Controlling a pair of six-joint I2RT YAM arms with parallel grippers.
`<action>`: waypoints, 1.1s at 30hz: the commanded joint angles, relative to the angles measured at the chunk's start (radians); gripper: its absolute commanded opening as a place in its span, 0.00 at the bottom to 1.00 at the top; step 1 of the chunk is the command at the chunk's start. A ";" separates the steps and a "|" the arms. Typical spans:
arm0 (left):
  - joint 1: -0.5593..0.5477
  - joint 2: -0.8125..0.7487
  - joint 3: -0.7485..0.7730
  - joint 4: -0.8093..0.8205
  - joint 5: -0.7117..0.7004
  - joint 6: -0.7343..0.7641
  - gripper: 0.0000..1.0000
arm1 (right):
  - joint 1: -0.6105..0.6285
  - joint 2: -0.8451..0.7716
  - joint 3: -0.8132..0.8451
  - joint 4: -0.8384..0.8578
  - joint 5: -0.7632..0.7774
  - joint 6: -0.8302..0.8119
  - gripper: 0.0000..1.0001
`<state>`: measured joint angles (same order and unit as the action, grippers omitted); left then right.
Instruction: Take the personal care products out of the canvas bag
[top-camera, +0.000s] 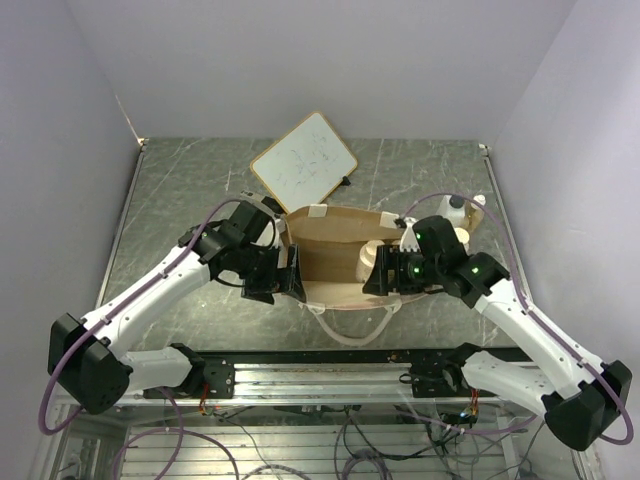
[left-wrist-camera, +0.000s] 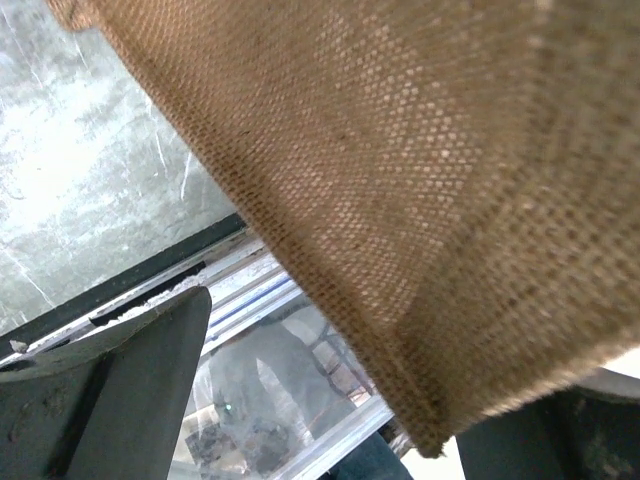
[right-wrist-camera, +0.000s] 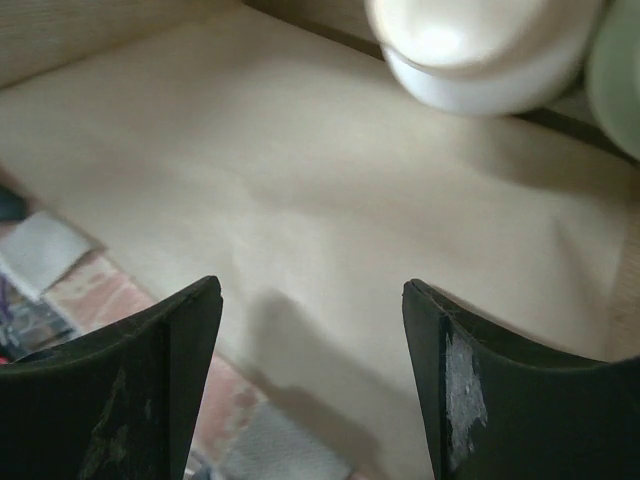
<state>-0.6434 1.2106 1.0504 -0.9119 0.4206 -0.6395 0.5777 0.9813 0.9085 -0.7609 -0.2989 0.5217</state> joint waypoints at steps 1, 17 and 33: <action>-0.004 -0.012 -0.048 0.017 0.043 0.033 1.00 | 0.004 -0.053 -0.071 -0.038 0.136 0.058 0.73; -0.004 0.025 -0.011 0.008 0.046 0.072 1.00 | 0.094 0.241 0.209 0.002 0.579 0.044 0.71; -0.004 0.036 0.043 -0.032 0.006 0.100 1.00 | 0.139 0.430 0.264 0.039 0.703 -0.015 0.68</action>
<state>-0.6434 1.2438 1.0576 -0.9203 0.4416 -0.5571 0.7044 1.3972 1.1557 -0.7452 0.3367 0.5117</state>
